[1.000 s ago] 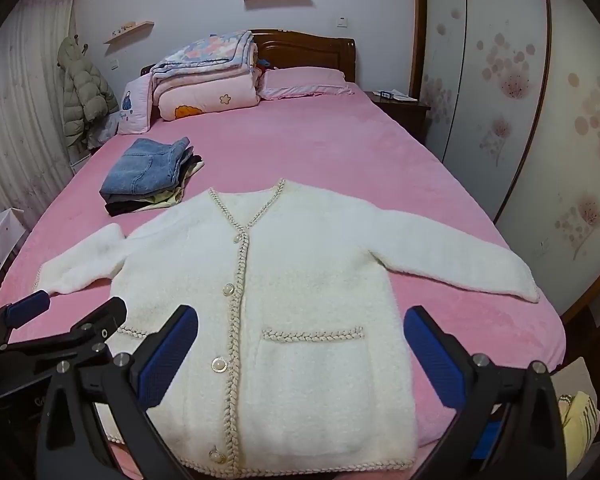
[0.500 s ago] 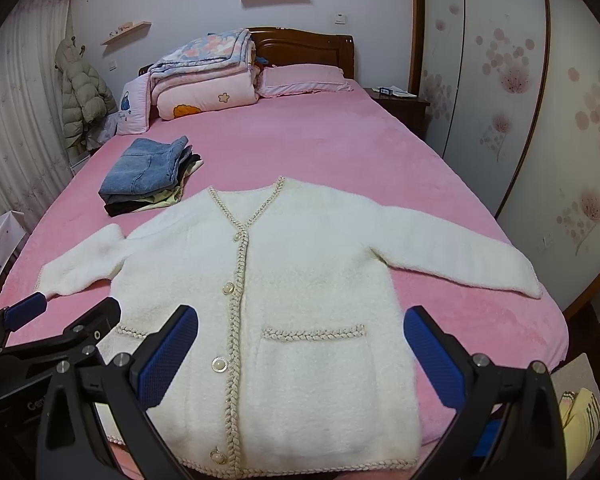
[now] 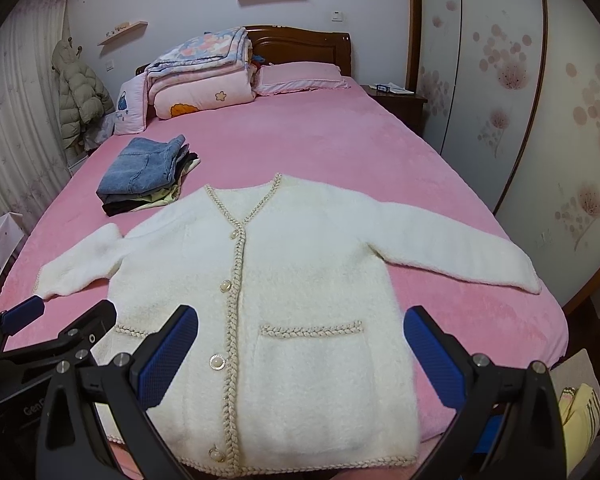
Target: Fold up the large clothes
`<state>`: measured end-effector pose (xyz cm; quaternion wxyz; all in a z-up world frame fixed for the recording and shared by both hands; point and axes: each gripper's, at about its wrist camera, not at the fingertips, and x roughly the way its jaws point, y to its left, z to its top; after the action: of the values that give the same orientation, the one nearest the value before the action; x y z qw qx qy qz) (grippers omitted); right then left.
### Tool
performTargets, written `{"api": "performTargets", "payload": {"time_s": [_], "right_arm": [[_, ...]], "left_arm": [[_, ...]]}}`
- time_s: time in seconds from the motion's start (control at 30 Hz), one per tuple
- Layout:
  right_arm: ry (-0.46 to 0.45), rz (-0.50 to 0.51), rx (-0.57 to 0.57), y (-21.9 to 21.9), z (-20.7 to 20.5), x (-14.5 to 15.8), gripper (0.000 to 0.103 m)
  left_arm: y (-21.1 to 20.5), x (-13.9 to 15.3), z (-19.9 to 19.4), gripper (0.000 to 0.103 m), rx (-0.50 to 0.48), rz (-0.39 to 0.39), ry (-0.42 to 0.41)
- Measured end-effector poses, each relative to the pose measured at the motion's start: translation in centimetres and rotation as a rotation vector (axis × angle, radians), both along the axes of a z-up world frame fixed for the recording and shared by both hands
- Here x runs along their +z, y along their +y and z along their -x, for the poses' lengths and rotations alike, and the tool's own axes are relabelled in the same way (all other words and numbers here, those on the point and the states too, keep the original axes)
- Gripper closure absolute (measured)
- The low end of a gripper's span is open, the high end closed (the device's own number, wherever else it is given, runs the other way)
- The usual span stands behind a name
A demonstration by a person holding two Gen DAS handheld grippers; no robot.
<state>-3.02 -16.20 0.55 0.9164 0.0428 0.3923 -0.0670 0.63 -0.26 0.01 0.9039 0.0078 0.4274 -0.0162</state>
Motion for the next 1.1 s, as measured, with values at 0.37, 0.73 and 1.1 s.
{"api": "performTargets", "payload": {"time_s": [0.37, 0.73, 1.1], "right_arm": [[-0.019, 0.017, -0.012, -0.4, 0.8, 0.3, 0.0], [-0.011, -0.012, -0.017, -1.2, 1.1, 0.4, 0.0], [-0.009, -0.023, -0.017, -1.8, 1.1, 0.2, 0.0]], "left_arm": [[-0.3, 0.1, 1.0, 0.002, -0.016, -0.001, -0.005], [-0.8, 0.1, 1.2, 0.002, -0.026, -0.011, 0.002], [-1.3, 0.3, 1.4, 0.002, -0.039, -0.02, 0.003]]}}
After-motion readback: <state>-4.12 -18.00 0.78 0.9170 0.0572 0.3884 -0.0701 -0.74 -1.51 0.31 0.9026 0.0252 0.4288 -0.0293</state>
